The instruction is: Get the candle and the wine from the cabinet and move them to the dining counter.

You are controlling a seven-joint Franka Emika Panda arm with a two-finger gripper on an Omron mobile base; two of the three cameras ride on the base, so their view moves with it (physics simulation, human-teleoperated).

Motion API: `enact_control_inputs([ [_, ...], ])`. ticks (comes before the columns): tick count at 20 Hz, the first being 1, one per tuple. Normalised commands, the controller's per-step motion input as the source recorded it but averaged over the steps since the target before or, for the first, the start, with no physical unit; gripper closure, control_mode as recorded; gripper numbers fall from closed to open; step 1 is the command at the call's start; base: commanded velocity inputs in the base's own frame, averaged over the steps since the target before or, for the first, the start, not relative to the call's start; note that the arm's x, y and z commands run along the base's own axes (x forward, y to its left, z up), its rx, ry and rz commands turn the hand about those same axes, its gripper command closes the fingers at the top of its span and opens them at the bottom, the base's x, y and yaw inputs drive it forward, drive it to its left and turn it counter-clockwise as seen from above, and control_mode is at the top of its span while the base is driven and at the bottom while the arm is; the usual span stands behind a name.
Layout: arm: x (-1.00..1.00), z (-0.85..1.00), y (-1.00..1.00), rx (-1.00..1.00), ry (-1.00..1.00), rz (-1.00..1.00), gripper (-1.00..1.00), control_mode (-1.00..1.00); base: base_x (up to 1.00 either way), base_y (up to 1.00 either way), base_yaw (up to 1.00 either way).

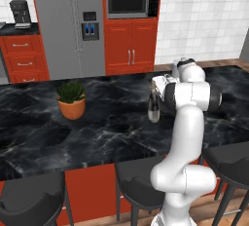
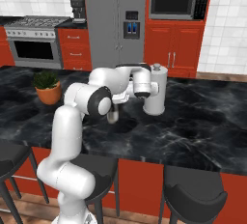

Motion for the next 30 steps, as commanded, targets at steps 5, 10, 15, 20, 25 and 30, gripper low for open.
enact_control_inputs([
  [5,0.00,-0.02,0.00,0.00,0.00,0.00,-1.00,-1.00,0.00,0.00,0.00],
  [10,0.00,0.00,0.00,0.00,0.00,0.00,-1.00,-1.00,0.00,0.00,0.00],
  [15,0.00,0.00,0.00,0.00,0.00,0.00,-1.00,-1.00,0.00,0.00,0.00],
  [20,0.00,0.19,0.00,0.00,0.00,0.00,-1.00,-1.00,0.00,0.00,0.00],
  [25,0.00,0.48,0.00,0.00,0.00,0.00,-1.00,-1.00,0.00,0.00,0.00],
  [30,0.00,0.61,0.00,0.00,0.00,-0.03,-1.00,-1.00,0.00,0.00,0.00],
])
